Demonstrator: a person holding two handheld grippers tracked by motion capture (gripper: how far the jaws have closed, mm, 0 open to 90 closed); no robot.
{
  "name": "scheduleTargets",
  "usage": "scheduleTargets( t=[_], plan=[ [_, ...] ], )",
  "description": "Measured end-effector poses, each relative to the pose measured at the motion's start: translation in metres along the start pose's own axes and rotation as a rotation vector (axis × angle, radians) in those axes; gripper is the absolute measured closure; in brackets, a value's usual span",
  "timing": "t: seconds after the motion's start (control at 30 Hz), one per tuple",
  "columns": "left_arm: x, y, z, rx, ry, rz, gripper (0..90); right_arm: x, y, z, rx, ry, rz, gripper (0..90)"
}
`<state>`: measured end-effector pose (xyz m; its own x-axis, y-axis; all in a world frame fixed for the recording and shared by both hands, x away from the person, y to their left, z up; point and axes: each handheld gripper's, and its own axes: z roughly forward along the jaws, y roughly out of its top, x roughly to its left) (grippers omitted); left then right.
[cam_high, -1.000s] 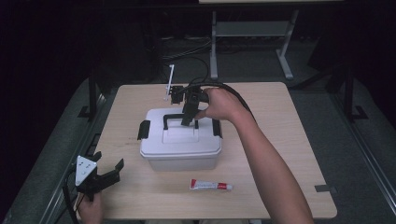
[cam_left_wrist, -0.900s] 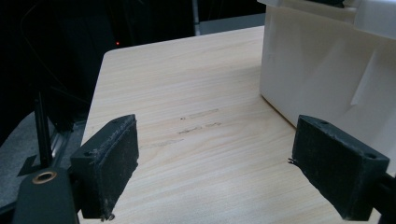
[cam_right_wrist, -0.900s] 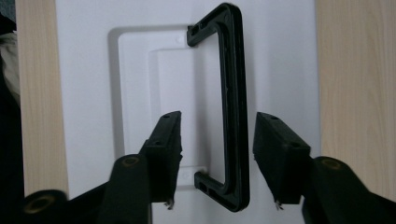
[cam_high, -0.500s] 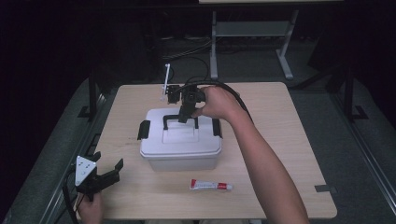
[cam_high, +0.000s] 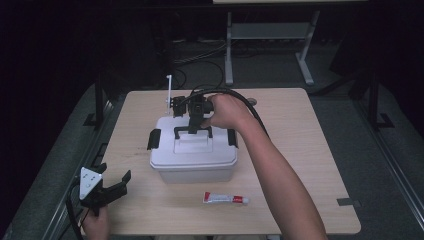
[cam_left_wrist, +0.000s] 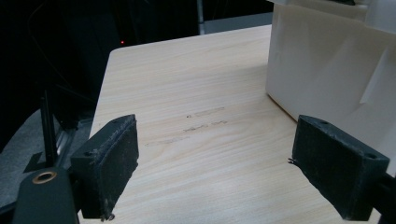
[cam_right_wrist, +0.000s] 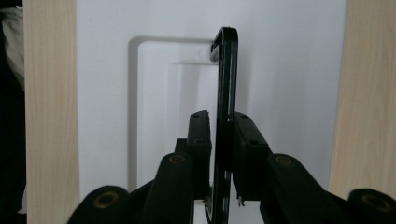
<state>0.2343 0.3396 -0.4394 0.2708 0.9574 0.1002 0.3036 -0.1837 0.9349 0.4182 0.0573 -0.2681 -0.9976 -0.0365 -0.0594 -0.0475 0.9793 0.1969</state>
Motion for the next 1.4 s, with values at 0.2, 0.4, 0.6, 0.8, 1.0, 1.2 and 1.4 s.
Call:
scheduleTargets(
  t=[0.2, 0.4, 0.6, 0.8, 1.0, 1.2, 1.4],
  plan=[
    [-0.001, 0.0, 0.0, 0.006, 0.003, 0.01, 13.8, 0.001, 0.0, -0.002, -0.006, 0.0, -0.004, 82.8],
    [-0.001, 0.001, -0.002, -0.006, 0.013, 0.014, 13.8, 0.002, 0.0, -0.002, -0.001, 0.0, 0.004, 83.3],
    [-0.001, 0.001, -0.002, -0.006, 0.017, 0.017, 13.8, 0.002, 0.001, -0.002, 0.007, -0.002, 0.006, 83.7],
    [-0.001, 0.001, -0.003, -0.008, 0.022, 0.017, 13.8, 0.002, 0.002, -0.002, 0.013, -0.005, 0.007, 84.0],
    [-0.001, 0.001, -0.003, -0.011, 0.026, 0.014, 13.8, 0.002, 0.002, -0.004, 0.008, -0.003, 0.009, 84.1],
    [0.0, 0.001, -0.003, -0.006, 0.028, 0.017, 13.8, 0.001, 0.0, -0.007, -0.006, -0.002, 0.011, 84.3],
    [-0.001, 0.001, -0.004, -0.01, 0.029, 0.017, 13.8, 0.001, -0.001, -0.013, -0.019, -0.009, 0.016, 84.3]
  ],
)
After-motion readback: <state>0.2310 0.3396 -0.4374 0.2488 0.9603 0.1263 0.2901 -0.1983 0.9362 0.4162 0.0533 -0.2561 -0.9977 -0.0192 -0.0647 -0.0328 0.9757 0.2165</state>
